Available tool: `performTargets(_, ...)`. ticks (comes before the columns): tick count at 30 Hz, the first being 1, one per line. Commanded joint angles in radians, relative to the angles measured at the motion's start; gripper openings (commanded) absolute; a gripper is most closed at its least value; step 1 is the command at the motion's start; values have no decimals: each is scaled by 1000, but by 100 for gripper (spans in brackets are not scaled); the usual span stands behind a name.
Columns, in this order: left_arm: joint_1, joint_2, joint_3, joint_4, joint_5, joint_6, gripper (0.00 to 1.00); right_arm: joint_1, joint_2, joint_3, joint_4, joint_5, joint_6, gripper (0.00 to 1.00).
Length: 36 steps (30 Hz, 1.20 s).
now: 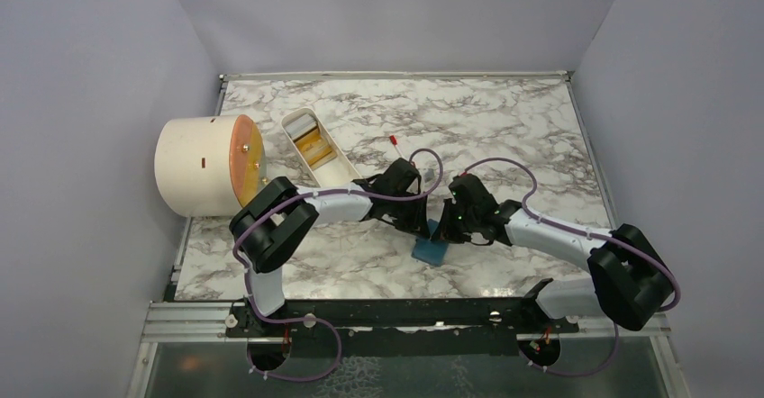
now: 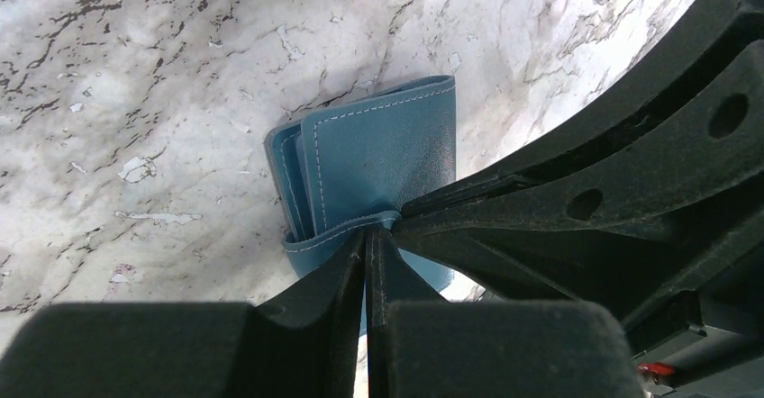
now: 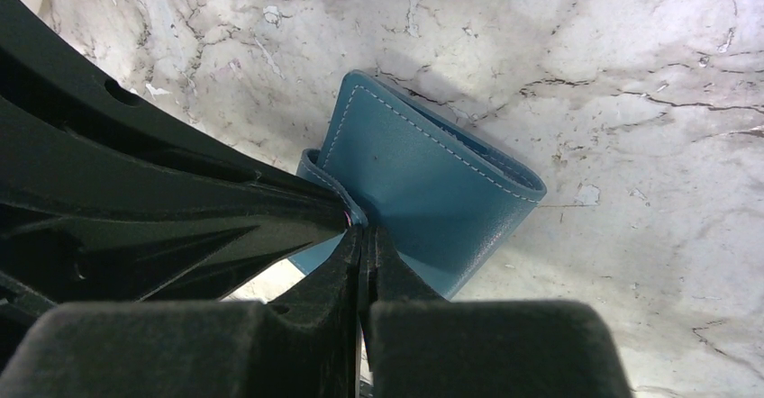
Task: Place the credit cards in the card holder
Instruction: Close the card holder at the center of the board.
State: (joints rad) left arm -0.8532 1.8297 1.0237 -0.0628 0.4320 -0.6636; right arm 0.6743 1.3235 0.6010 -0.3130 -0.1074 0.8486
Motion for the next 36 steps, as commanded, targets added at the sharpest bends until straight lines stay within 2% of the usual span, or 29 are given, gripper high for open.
performTargets(1, -16, 67, 21, -64, -99, 45, 8, 0, 57, -17, 29, 49, 10, 1)
performTargets(19, -112, 95, 42, -181, -253, -10, 6, -29, 78, -127, 121, 20, 4, 1)
performTargets(25, -95, 45, 80, -191, -287, -4, 7, -29, 27, -63, 89, 29, -54, 1)
performTargets(27, -74, 8, 90, -188, -281, -4, 8, -29, -8, -31, 59, 41, -73, 4)
performTargets(31, -34, -92, 100, -175, -296, 6, 16, -28, -106, 20, -14, 69, -93, 16)
performTargets(36, 8, -227, 105, -172, -308, 24, 29, -29, -216, 72, -133, 127, -109, 37)
